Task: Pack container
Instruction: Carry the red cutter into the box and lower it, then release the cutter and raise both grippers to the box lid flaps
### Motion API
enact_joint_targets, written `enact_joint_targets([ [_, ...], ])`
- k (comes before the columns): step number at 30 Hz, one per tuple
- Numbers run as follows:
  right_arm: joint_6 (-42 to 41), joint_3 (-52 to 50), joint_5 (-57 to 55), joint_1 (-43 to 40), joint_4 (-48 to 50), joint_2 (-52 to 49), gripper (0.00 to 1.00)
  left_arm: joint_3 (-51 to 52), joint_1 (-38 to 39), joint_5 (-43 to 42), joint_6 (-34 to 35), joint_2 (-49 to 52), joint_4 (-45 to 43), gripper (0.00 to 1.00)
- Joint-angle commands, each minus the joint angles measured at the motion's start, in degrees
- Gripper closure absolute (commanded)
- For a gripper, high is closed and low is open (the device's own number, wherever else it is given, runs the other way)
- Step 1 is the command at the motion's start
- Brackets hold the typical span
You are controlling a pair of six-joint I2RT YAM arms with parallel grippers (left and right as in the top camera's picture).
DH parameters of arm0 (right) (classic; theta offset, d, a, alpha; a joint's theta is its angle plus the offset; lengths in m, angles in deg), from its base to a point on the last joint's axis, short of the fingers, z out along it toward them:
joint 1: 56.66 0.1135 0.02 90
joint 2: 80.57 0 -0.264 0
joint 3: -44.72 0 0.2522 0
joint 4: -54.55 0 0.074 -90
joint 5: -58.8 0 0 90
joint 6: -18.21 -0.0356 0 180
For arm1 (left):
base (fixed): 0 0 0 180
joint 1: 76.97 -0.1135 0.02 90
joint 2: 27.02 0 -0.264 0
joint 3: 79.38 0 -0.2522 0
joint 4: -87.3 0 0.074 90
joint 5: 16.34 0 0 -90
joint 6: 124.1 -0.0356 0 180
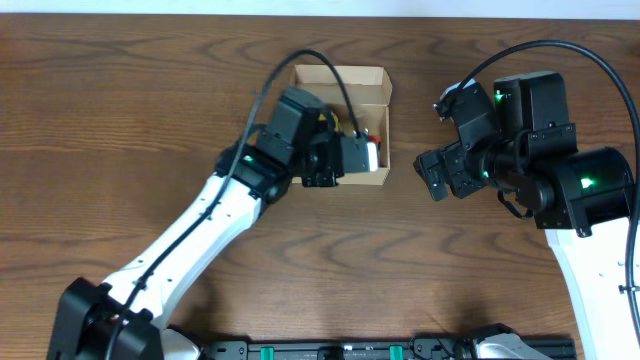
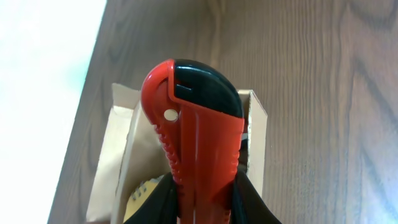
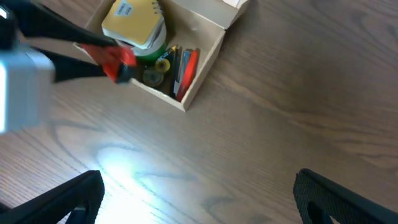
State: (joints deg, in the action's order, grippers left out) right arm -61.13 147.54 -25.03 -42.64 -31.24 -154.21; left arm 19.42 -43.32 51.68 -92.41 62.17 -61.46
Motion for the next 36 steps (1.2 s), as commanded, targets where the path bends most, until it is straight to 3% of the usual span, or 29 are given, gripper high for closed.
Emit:
enact_joint_targets([
  [1, 0.5, 0.0, -0.1, -0.5, 0.0, 0.6, 0.01, -0.2, 0.5, 3.5, -5.7, 2.8, -0.2, 0.95],
  [7, 0.6, 0.0, -0.1, -0.5, 0.0, 0.6, 0.01, -0.2, 0.7, 8.5, -7.5, 6.1, -0.3, 0.95],
  [18, 0.5, 0.0, -0.1, -0.5, 0.0, 0.6, 0.01, -0.2, 0.7, 9.1, -7.5, 7.1, -3.1, 0.9],
  [23, 0.5, 0.0, -0.1, -0.5, 0.0, 0.6, 0.01, -0.2, 0.7, 9.1, -6.4, 7.1, -2.5, 0.79],
  [28, 0.6, 0.0, -0.1, -0.5, 0.0, 0.6, 0.01, -0.2, 0.7, 9.0, -5.0, 7.1, -2.6, 0.53],
  [34, 0.5, 0.0, -0.1, -0.5, 0.0, 0.6, 0.01, -0.2, 0.7, 9.1, -1.0, 7.1, -2.9, 0.44],
  [36, 0.5, 0.0, -0.1, -0.5, 0.0, 0.6, 0.01, -0.2, 0.7, 9.0, 1.6, 6.8, -3.3, 0.36],
])
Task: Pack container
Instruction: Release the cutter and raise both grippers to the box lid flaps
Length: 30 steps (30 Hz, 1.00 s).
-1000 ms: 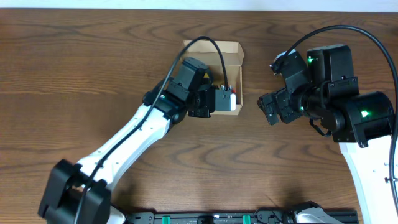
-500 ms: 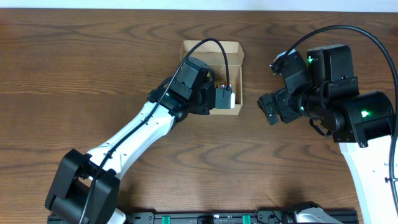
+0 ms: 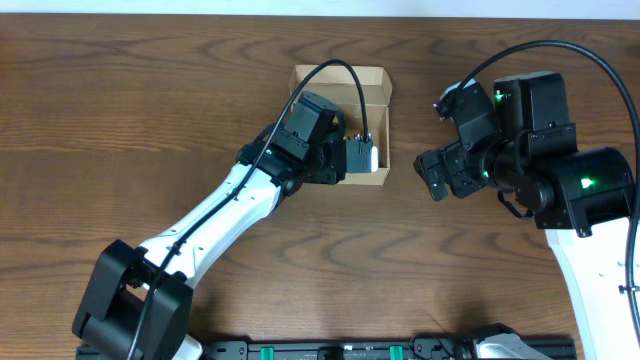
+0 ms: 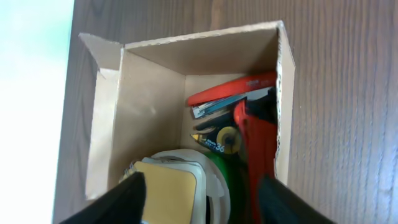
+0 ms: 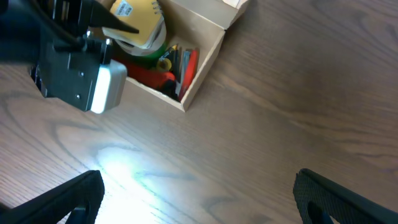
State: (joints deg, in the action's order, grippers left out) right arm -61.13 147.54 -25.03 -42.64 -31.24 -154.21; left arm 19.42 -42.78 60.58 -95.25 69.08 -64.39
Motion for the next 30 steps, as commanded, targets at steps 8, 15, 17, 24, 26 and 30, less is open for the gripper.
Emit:
enact_joint_targets([
  [8, 0.5, 0.0, -0.1, -0.5, 0.0, 0.6, 0.01, -1.2, -0.4, 0.2, 17.1, -6.5, -1.4, 0.37],
  [15, 0.5, 0.0, -0.1, -0.5, 0.0, 0.6, 0.01, -2.0, -6.6, 1.5, 30.0, -14.7, -2.8, 0.94],
  [17, 0.6, 0.0, -0.1, -0.5, 0.0, 0.6, 0.01, -2.0, -9.8, 1.5, 38.4, -15.8, -2.6, 0.94],
  [24, 0.5, 0.0, 1.3, -0.4, 0.0, 0.6, 0.01, -2.0, -18.7, 1.0, 48.5, -15.4, -2.2, 0.94],
  [26, 0.6, 0.0, 1.3, -0.5, 0.0, 0.6, 0.01, -2.0, -20.0, 1.0, 50.2, -15.4, -2.2, 0.94],
  [30, 0.5, 0.0, 1.5, -0.4, 2.8, 0.5, 0.01, -2.0, -22.0, 0.2, 53.7, -14.1, -2.4, 0.94],
])
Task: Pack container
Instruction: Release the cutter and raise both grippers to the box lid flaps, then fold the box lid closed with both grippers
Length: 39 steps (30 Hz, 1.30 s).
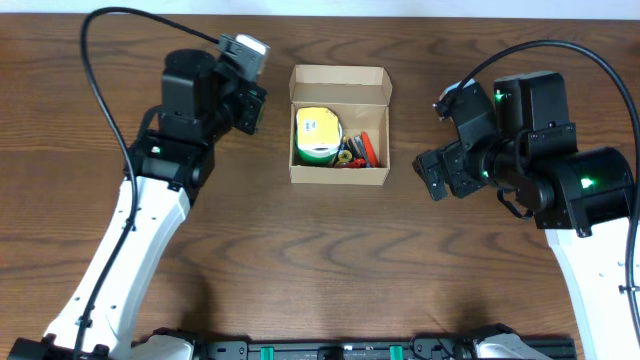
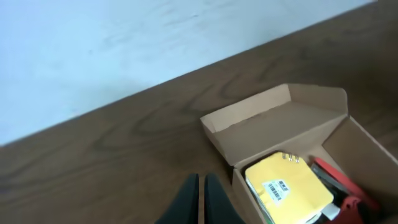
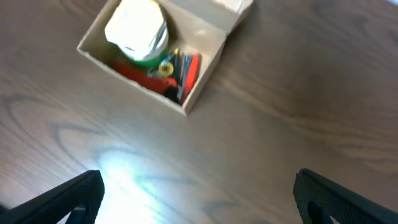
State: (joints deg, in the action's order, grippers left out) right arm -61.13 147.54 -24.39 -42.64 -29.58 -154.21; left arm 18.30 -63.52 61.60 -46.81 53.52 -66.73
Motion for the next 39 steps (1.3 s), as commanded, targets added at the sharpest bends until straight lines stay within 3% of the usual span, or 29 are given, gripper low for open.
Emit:
enact_joint_targets([
  [1, 0.5, 0.0, 1.2, -0.5, 2.1, 0.5, 0.01, -0.9, -1.9, -2.5, 6.6, 2.2, -0.2, 0.94],
  [5, -0.7, 0.0, 3.6, -0.4, 5.3, -1.1, 0.01, -1.2, -4.4, -9.6, 10.4, 5.9, -0.5, 0.94],
  [6, -0.7, 0.0, 4.0, -0.4, 5.9, -2.0, 0.05, -1.6, -5.0, -10.7, 11.5, 7.1, -0.5, 0.94],
  [7, -0.7, 0.0, 4.2, -0.4, 6.7, -3.2, 0.21, -2.3, -5.6, -12.2, 12.8, 8.7, -0.5, 0.94],
  [9, -0.8, 0.0, 4.2, -0.5, 8.9, -6.1, 0.77, -4.3, -6.8, -15.4, 15.0, 12.2, -0.3, 0.94],
  [10, -1.7, 0.0, 4.1, -0.5, 10.2, -7.6, 0.94, -5.5, -7.2, -16.7, 16.1, 14.0, -0.2, 0.95],
  [11, -3.1, 0.0, 3.9, -0.6, 11.7, -9.4, 0.99, -6.9, -7.6, -17.9, 17.3, 15.9, 0.0, 0.95],
  [23, -20.1, 0.0, 3.9, -6.7, 28.8, -30.8, 0.99, -27.4, -8.7, -22.6, 23.6, 38.5, 11.4, 0.94],
  [39, -33.0, 0.0, 24.5, -11.4, 50.2, -53.9, 0.99, -29.8, -8.0, -29.3, 31.2, 51.8, 7.3, 0.94],
])
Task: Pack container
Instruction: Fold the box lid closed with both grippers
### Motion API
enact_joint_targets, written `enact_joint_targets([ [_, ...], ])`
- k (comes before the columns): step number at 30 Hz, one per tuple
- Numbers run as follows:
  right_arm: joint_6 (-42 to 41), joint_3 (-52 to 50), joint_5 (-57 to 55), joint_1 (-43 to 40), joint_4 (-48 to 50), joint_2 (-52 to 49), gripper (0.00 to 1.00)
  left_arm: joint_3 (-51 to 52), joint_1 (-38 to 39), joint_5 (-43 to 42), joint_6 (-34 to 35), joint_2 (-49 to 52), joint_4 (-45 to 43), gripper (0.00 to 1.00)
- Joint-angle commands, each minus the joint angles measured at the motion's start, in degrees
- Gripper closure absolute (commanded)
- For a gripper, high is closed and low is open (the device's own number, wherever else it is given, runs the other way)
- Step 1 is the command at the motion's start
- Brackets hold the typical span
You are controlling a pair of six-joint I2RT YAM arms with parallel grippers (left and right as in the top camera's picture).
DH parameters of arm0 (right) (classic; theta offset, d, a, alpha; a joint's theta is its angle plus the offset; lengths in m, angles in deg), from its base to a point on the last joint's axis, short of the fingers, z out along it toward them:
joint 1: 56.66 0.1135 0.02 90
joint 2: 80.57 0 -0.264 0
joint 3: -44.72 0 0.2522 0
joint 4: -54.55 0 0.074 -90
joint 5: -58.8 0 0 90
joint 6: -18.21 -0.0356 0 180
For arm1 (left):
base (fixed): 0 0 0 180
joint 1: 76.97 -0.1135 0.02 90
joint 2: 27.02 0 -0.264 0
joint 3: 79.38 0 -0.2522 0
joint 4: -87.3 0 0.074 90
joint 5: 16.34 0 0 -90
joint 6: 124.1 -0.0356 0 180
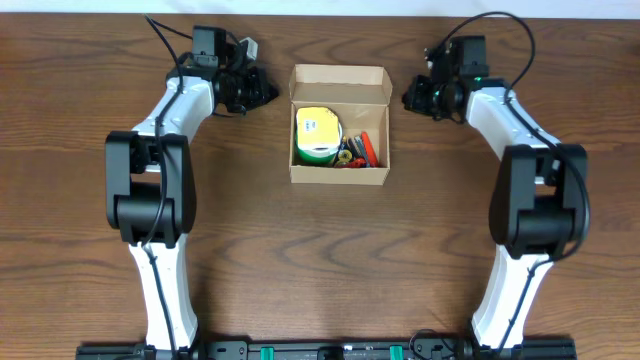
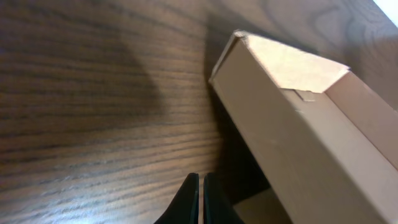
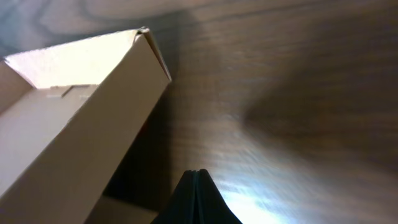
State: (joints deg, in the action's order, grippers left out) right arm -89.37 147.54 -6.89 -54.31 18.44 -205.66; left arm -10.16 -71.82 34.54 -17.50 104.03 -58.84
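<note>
An open cardboard box (image 1: 338, 176) stands mid-table with its lid flap (image 1: 340, 77) raised at the back. Inside lie a yellow-topped green roll (image 1: 316, 133) and a red cutter (image 1: 366, 147) among small tools. My left gripper (image 1: 268, 94) is shut and empty, low on the table just left of the lid. The left wrist view shows its tips (image 2: 200, 185) close to the lid's side (image 2: 292, 130). My right gripper (image 1: 409, 99) is shut and empty just right of the lid, and its tips (image 3: 198, 178) point at the lid's corner (image 3: 81, 106).
Dark wooden table (image 1: 300, 260) all around the box. The table's far edge (image 1: 320, 14) runs close behind both grippers. Both arms reach along the table's left and right sides.
My left gripper went from up and left of the box down to the table beside the lid. My right gripper, then open and high at the right, is now shut beside the lid.
My left gripper held the red cutter over the box. Then it was open in the box with the cutter lying inside. Then it was shut and away at the left. Now both grippers, shut, flank the raised lid.
</note>
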Motion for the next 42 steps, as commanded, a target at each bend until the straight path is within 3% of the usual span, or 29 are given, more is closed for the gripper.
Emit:
enact_joint_targets([
  [1, -5.3, 0.0, 8.7, 0.5, 4.0, -3.3, 0.99, -1.3, 0.4, -3.0, 1.9, 1.5, -1.0, 0.94],
  [7, -10.7, 0.0, 10.8, 1.9, 10.5, -6.2, 0.99, -1.4, 1.0, -4.5, 2.8, 1.8, -3.3, 0.94],
  [31, -11.7, 0.0, 32.8, -0.8, 29.5, -6.3, 0.99, -3.3, 1.2, -10.1, 2.4, -2.8, -12.3, 0.94],
  [42, -12.3, 0.1, 40.6, -4.0, 32.7, -4.3, 0.98, -3.3, 1.3, -10.1, -6.7, -10.0, -9.9, 0.95],
])
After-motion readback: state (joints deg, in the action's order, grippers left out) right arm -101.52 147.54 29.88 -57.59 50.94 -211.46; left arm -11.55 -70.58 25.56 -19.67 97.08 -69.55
